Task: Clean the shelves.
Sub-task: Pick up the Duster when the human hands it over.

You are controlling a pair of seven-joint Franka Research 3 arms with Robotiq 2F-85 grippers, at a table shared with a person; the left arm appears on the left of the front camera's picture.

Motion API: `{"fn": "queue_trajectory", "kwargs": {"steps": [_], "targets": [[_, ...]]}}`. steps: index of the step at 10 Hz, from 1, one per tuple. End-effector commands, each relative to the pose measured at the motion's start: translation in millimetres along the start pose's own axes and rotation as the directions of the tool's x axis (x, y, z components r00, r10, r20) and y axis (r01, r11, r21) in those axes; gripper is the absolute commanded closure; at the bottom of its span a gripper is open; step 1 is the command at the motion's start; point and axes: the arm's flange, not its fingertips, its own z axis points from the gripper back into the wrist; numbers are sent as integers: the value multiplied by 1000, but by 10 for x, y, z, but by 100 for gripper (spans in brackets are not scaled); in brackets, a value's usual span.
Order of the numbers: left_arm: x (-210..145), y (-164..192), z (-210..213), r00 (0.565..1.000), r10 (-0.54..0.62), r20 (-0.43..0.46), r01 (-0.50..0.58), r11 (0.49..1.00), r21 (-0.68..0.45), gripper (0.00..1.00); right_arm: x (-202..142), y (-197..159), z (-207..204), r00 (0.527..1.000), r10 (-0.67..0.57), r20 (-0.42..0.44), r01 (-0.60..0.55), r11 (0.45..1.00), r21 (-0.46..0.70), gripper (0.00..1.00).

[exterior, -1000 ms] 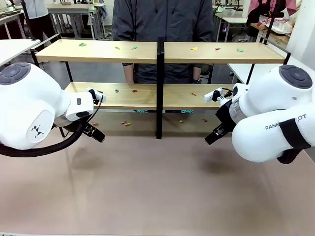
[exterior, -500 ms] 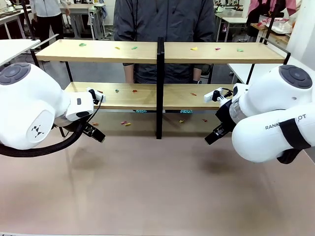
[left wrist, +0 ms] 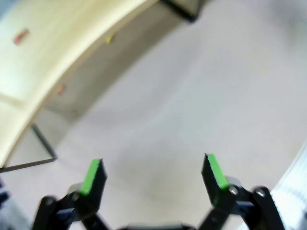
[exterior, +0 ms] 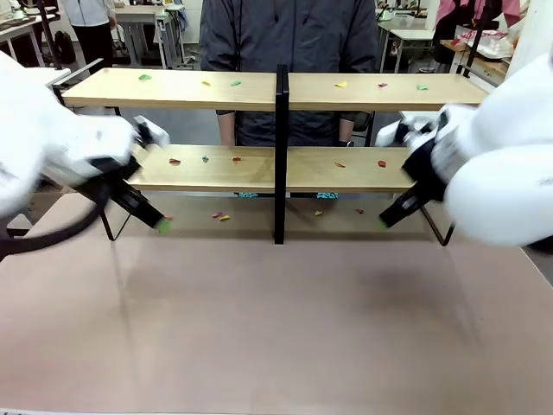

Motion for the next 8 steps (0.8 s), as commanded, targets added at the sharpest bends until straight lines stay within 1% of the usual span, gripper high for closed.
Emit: {"fn": "queue_trajectory", "kwargs": {"steps": [1, 2, 3, 4, 6, 8], "targets": [[-696, -36, 1213, 990, -65, 124, 78, 991, -105, 0, -672, -90, 1128, 996, 1, 89, -5, 999, 45, 0], [-846, -53, 1542, 966, -70, 248, 100, 989, -108, 0, -796, -133, 1447, 988, 24, 149, -27, 999, 19, 0], [-959, -9, 1795, 924, -70, 376, 116, 988, -101, 0, -857, -171, 1690, 974, 48, 223, -48, 999, -3, 0], [-974, -44, 1947, 873, -71, 483, 133, 986, -96, 0, -880, -148, 1880, 968, 60, 243, -49, 998, -48, 0], [-902, -77, 2000, 810, -75, 581, 169, 980, -108, 0, -827, -119, 2097, 954, 93, 283, -74, 994, -78, 0], [-828, -103, 2013, 773, -39, 633, 129, 987, -96, 0, -780, -111, 2220, 948, 103, 303, -78, 993, -92, 0]]}}
